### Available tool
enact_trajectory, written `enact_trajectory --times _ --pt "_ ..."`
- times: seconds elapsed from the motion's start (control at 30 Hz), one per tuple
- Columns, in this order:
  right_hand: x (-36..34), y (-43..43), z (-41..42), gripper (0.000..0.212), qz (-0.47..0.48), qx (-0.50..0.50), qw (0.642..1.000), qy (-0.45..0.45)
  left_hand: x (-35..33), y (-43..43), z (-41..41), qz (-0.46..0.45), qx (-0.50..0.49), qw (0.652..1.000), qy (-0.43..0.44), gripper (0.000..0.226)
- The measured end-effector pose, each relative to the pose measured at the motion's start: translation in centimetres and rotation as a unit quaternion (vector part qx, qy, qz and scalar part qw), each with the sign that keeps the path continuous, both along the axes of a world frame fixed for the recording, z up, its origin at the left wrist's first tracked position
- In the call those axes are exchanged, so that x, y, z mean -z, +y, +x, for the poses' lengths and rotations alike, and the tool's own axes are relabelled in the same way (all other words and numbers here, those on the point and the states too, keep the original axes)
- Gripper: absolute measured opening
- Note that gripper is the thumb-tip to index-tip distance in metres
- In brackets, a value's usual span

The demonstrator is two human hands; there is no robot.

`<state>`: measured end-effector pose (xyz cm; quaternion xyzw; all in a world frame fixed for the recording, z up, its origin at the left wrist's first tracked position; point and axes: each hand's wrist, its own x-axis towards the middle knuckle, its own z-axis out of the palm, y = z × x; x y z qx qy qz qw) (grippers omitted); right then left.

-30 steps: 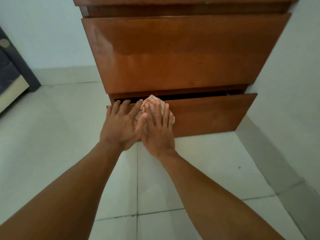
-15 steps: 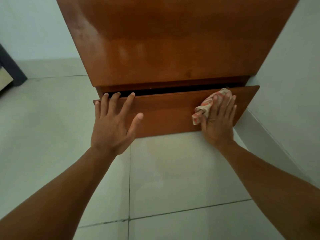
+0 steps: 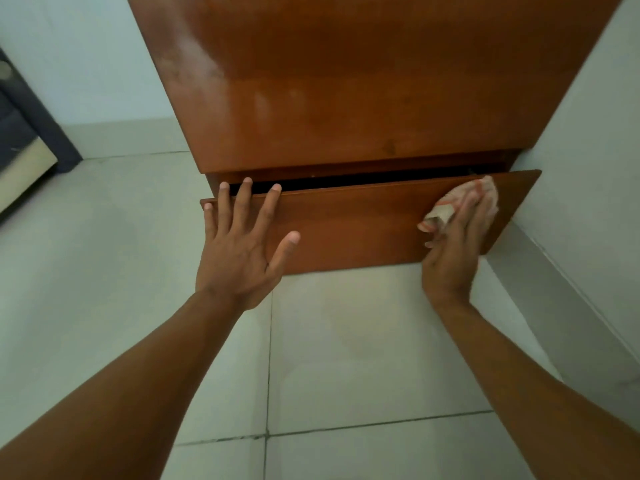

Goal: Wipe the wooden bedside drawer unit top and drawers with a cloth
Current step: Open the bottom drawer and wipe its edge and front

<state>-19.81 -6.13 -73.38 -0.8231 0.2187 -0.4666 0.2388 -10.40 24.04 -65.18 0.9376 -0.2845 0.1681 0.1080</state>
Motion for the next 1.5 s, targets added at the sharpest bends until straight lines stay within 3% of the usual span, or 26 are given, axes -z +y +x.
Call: enact_trajectory --times 0.07,0.17,0.37,0.5,0.73,0.9,1.03,1.17,1.23,1.3,1.4,1.5 --pt "0.6 5.7 1.2 0.086 -0.103 -0.087 0.991 0.022 -0.1 0.0 -0.1 0.001 -0.001 1.000 0.003 0.078" --pt "2.2 12.8 4.1 0.072 -0.261 -0.177 0.944 0.098 0.0 0.0 0.0 0.003 0.003 1.000 0.007 0.078" --pt "4.7 12.9 6.0 0.078 -0.271 -0.146 0.934 0.184 -0.4 0.4 0.1 0.005 0.001 1.000 0.012 0.077" --pt "5.7 6.8 3.9 0.081 -0.195 -0.066 0.961 0.185 -0.3 0.5 0.1 0.004 0.003 1.000 0.012 0.076" --pt "4.5 -1.1 0.6 0.080 -0.188 -0.030 0.953 0.237 -0.2 -0.1 -0.2 0.001 -0.007 1.000 0.014 0.077" --pt "1.7 -5.5 -1.4 0.080 -0.119 0.027 0.976 0.182 0.0 -0.3 -0.2 0.000 -0.014 1.000 0.011 0.076" --pt "-1.2 -6.1 -2.2 0.100 -0.007 0.067 0.988 0.141 0.1 -0.6 -0.3 0.001 -0.028 1.000 0.009 0.077" --pt "-3.3 -3.7 -3.0 0.069 0.026 0.073 0.997 0.019 -0.6 -0.8 -0.6 0.003 -0.036 0.999 0.025 0.076" --pt "-4.5 -2.4 -3.5 0.050 0.023 0.054 0.998 0.007 -0.8 -0.7 -1.3 -0.003 -0.040 0.999 0.021 0.077" --pt "-5.8 -0.6 -4.1 0.050 -0.025 0.004 0.998 0.064 -0.4 -0.3 -2.4 0.000 -0.048 0.999 0.006 0.076" --pt "-6.2 1.9 -4.4 0.084 -0.129 -0.030 0.967 0.218 1.0 0.4 -3.3 0.033 -0.061 0.998 0.010 0.078" --pt "-6.0 2.4 -4.1 0.109 -0.132 -0.029 0.942 0.306 1.6 0.2 -3.0 0.045 -0.065 0.997 0.024 0.080"
